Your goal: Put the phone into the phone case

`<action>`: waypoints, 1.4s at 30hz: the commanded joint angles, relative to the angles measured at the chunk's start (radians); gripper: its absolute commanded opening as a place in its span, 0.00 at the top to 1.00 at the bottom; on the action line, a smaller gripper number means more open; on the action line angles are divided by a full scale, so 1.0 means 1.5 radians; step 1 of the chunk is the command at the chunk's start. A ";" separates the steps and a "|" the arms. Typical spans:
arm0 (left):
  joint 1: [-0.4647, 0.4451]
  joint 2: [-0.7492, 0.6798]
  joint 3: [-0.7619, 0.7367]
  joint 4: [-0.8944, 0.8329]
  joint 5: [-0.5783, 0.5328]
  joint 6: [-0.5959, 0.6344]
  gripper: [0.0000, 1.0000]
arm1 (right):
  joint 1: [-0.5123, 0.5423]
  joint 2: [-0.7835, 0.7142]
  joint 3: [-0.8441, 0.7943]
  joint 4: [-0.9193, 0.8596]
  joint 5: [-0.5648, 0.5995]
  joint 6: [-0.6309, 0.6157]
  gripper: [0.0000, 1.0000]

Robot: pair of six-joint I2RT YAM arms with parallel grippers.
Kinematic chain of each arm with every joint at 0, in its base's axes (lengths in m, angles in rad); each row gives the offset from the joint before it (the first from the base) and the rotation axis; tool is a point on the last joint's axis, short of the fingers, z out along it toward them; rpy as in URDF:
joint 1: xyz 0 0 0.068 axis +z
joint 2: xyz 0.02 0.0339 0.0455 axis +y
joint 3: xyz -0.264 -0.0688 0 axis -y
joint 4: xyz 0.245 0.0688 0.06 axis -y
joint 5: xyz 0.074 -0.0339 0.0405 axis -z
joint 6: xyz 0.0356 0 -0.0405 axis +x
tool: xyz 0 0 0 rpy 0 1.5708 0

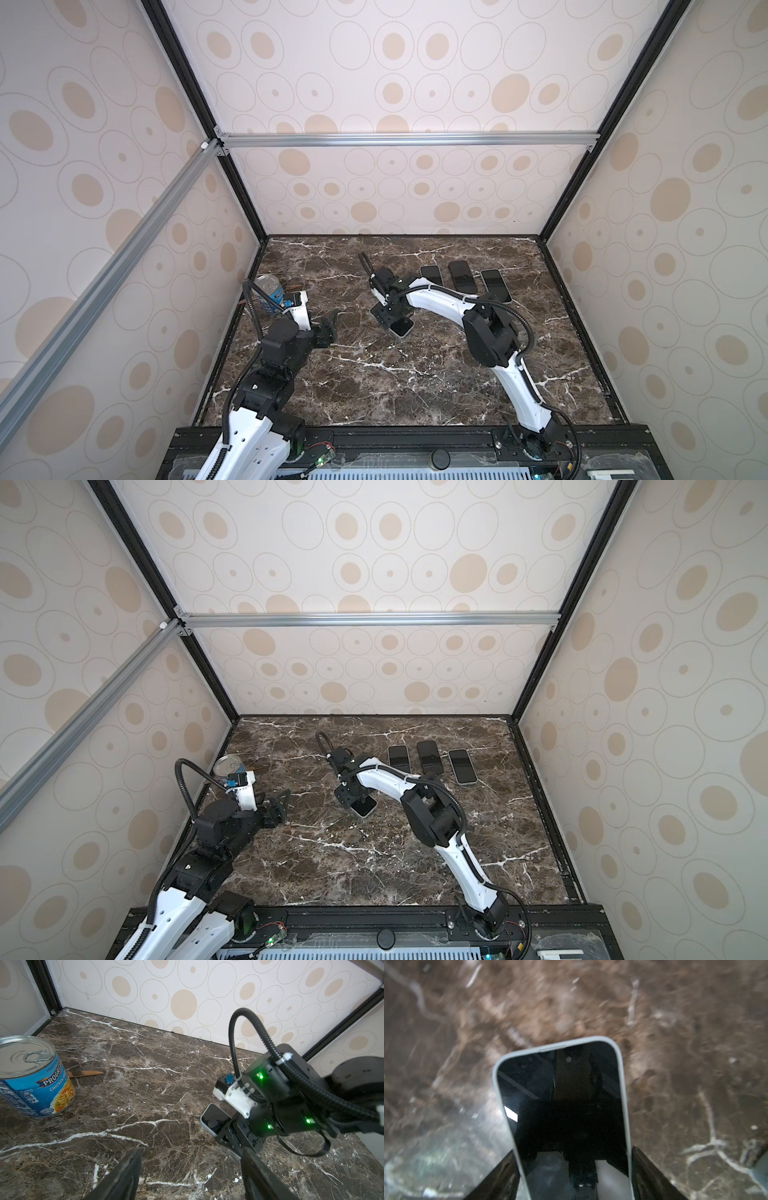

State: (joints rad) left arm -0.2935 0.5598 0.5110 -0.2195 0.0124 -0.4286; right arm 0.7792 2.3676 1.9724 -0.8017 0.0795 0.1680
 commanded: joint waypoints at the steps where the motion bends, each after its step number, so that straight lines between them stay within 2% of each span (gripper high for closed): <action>1: 0.005 0.000 0.003 0.010 -0.011 0.007 0.24 | -0.028 0.074 0.072 -0.084 0.043 0.119 0.31; 5: 0.007 -0.001 0.002 0.010 -0.012 0.007 0.24 | -0.055 0.137 0.168 -0.109 0.032 0.181 0.27; 10: 0.009 -0.002 0.003 0.010 -0.011 0.007 0.24 | -0.071 0.186 0.253 -0.112 0.070 0.244 0.23; 17: 0.012 -0.003 0.002 0.012 -0.008 0.007 0.24 | -0.082 0.202 0.264 -0.067 0.120 0.287 0.23; 21: 0.013 -0.005 0.002 0.012 -0.008 0.007 0.24 | -0.091 0.212 0.276 -0.044 0.113 0.304 0.22; 26: 0.014 -0.005 0.002 0.011 -0.008 0.008 0.24 | -0.092 0.212 0.302 -0.033 0.091 0.295 0.17; 30: 0.016 -0.004 0.002 0.011 -0.009 0.007 0.24 | -0.092 0.194 0.323 -0.032 0.058 0.282 0.07; 31: 0.016 -0.002 0.002 0.011 -0.009 0.007 0.24 | -0.092 0.184 0.324 -0.030 0.044 0.274 0.00; 34: 0.018 0.000 0.002 0.012 -0.010 0.007 0.24 | -0.092 0.147 0.323 -0.028 0.012 0.252 0.00; 39: 0.019 0.014 0.002 0.010 -0.015 0.003 0.24 | -0.092 0.042 0.296 -0.050 0.029 0.217 0.00; 42: 0.019 0.033 0.001 0.024 -0.023 -0.008 0.24 | -0.092 -0.052 0.233 -0.037 0.044 0.183 0.00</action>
State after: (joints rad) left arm -0.2745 0.5938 0.5106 -0.2153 0.0006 -0.4301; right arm 0.6395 2.4699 2.3535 -0.8536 0.1291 0.4995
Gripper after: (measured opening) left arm 0.755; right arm 0.997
